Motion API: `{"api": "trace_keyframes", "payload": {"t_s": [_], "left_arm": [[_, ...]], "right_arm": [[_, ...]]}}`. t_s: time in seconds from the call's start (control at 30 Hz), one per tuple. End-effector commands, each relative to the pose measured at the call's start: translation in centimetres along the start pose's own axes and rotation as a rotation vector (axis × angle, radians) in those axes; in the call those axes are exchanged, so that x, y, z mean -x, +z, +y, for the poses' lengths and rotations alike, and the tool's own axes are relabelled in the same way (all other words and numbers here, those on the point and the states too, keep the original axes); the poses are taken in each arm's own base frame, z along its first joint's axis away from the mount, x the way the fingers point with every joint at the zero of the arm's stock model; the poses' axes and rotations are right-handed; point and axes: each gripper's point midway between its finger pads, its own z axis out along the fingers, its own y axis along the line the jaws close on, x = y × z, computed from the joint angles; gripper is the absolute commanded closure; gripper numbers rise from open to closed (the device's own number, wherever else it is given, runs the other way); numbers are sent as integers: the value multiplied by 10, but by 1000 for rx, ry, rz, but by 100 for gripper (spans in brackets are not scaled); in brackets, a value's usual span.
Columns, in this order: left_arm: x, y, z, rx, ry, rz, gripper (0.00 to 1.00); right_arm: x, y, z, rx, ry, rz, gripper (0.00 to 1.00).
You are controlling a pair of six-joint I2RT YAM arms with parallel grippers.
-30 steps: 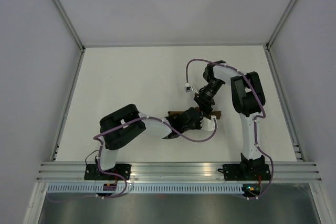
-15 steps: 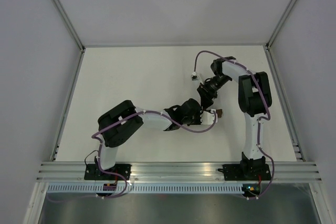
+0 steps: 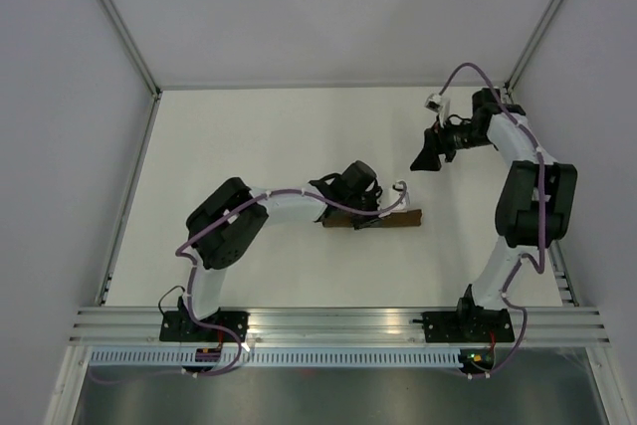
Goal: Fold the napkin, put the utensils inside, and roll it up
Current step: Roll the napkin with the utensil
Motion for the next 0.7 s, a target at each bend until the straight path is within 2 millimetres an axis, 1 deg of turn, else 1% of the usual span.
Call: {"api": "trace_keyframes", "payload": {"t_s": [0.0,0.03,0.07,0.1,0.13,0.17,0.2,0.23,0.27,0.3,0.33,0.37,0.4,0.43,0.47,0.5,0.53,0.57,0.6,0.63,0.67], "left_arm": [[-29,-8,-32,-244,-251,95,81],[-30,-8,-31,-262,-273,97,81],[-28,-8,-25,-286,-300,80,80],[-33,-10,-27,-307,-338,102,80],[-34,-11,-26,-323,-359,106,80],[-33,-9,-23,-357,-389,95,79],[-33,-9,-22,-376,-414,99,79],[-37,-13,-27,-410,-452,126,78],[-29,-13,-20,-430,-467,103,78],[-35,-9,-22,-460,-495,118,77],[-40,-12,-29,-500,-537,150,77],[-29,-12,-23,-521,-546,119,76],[-36,-8,-25,-545,-572,135,76],[-35,-8,-25,-555,-587,133,76],[-30,-10,-24,-581,-606,121,75],[-35,-6,-25,-598,-629,132,75],[-35,-6,-25,-603,-638,135,75],[-33,-7,-23,-615,-648,131,75],[-31,-6,-24,-624,-655,131,75],[-34,-4,-25,-630,-669,140,75],[-32,-5,-25,-643,-676,137,75]], "right_arm": [[23,-28,9,-39,-106,-167,17],[30,-42,11,-86,-166,-194,17],[28,-45,14,-101,-188,-200,17],[14,-42,19,-104,-181,-190,17],[20,-51,27,-143,-262,-208,18],[18,-53,32,-160,-288,-214,18],[2,-46,38,-159,-276,-206,17],[7,-54,48,-192,-334,-224,17],[8,-56,49,-224,-376,-231,16],[-7,-51,53,-227,-372,-219,15],[-4,-53,61,-253,-429,-218,14],[-19,-47,60,-276,-443,-178,14],[-23,-43,63,-287,-460,-159,14],[-19,-38,73,-290,-527,-153,14],[-22,-33,76,-300,-555,-137,14],[-35,-19,83,-308,-584,-87,14],[-33,-14,84,-328,-626,-87,14],[-38,-9,85,-339,-645,-68,13],[-52,-1,84,-354,-649,-29,13],[-50,9,92,-341,-697,-26,13],[-60,17,94,-331,-702,1,13]]}}
